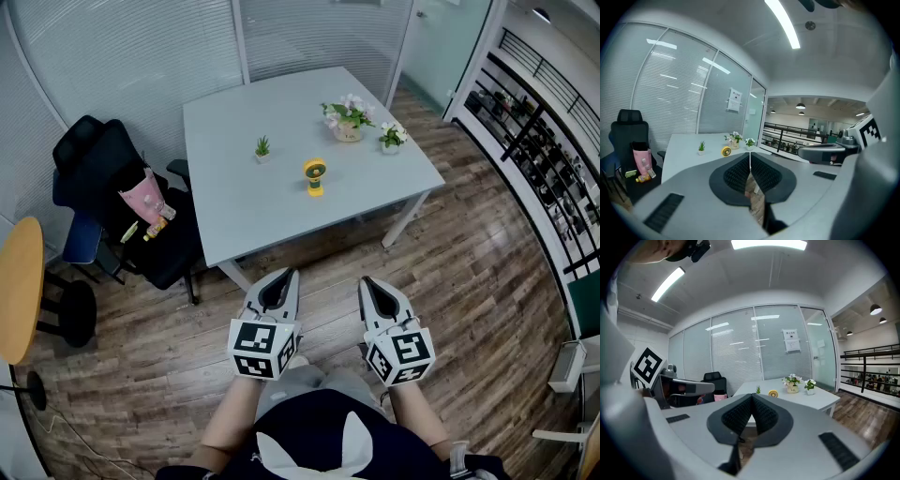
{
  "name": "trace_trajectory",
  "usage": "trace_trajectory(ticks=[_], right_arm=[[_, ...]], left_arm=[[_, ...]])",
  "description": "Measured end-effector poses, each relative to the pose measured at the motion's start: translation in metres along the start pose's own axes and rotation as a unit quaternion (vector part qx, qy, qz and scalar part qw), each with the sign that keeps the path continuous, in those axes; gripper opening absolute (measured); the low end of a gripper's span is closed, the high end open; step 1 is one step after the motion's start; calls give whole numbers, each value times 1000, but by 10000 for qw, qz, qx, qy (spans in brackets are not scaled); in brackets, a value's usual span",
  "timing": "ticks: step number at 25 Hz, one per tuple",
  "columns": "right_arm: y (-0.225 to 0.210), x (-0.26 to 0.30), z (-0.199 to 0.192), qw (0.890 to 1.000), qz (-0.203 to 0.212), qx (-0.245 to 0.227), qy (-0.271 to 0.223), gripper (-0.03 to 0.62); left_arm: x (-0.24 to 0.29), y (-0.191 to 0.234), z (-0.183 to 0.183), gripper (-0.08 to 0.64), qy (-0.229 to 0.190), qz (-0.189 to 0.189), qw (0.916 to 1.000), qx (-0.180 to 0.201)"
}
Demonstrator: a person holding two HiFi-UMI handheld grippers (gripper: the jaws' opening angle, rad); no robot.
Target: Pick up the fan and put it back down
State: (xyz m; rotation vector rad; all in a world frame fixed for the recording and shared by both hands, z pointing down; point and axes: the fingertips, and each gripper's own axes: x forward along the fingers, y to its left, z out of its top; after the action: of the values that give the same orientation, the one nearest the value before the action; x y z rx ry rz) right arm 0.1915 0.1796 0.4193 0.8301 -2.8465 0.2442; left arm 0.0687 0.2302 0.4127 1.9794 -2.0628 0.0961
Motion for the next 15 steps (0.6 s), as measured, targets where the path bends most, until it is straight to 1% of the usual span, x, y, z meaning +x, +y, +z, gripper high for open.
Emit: trace_trajectory(ticks=[3,7,10,15], right_arm=[[2,-1,-4,10000,-67,1,-3,3],[0,4,-9,9999,-118,25,-14,3],[-3,5,-11,9999,-164,44,28,3],[-11,26,-5,9998,-167,71,-24,3]], left_arm=[[-1,0,-7,25,76,-105,9999,5],[3,6,-11,25,90,-109,9999,-17],[7,4,-12,25,123,-187,9997,-45],[25,17,-7,25,122,-199,9997,-25]])
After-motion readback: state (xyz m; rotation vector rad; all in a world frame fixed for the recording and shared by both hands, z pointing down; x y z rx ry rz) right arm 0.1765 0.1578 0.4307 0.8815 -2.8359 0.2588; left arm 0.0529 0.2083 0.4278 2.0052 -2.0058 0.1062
